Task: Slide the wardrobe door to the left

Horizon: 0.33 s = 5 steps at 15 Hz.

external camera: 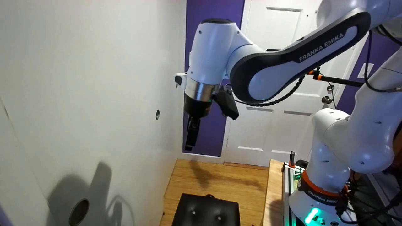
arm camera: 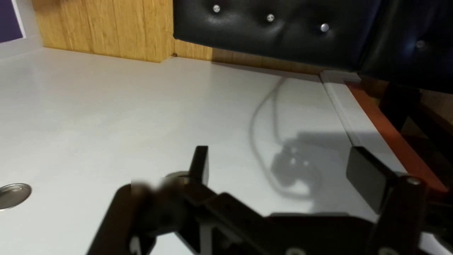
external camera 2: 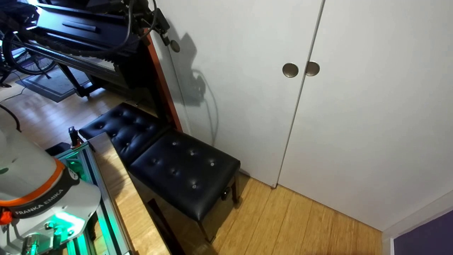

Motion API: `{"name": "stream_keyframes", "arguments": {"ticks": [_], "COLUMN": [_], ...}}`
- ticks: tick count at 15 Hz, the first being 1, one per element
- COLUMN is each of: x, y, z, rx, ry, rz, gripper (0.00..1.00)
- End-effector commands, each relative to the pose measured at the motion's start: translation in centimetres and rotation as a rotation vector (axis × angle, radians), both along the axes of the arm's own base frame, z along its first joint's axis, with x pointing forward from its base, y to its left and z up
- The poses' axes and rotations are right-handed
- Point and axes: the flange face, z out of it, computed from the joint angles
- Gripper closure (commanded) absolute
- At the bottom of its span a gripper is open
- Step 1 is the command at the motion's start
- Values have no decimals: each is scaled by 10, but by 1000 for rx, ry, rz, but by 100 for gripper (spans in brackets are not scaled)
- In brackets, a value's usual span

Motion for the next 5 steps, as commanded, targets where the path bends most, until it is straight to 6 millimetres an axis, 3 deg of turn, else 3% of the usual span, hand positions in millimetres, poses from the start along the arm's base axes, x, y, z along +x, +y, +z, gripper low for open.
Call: {"name": "stream_keyframes", "arguments": {"ticks": [1,2,5], "x": [-24,-8,-17], "y": [-36,-18,-31], "z": [26,18,31], "rx": [-50,-18,-27], "ry": [-53,-29,-57], "rz": [-5,-3,-11], "gripper": [0,0,0]}}
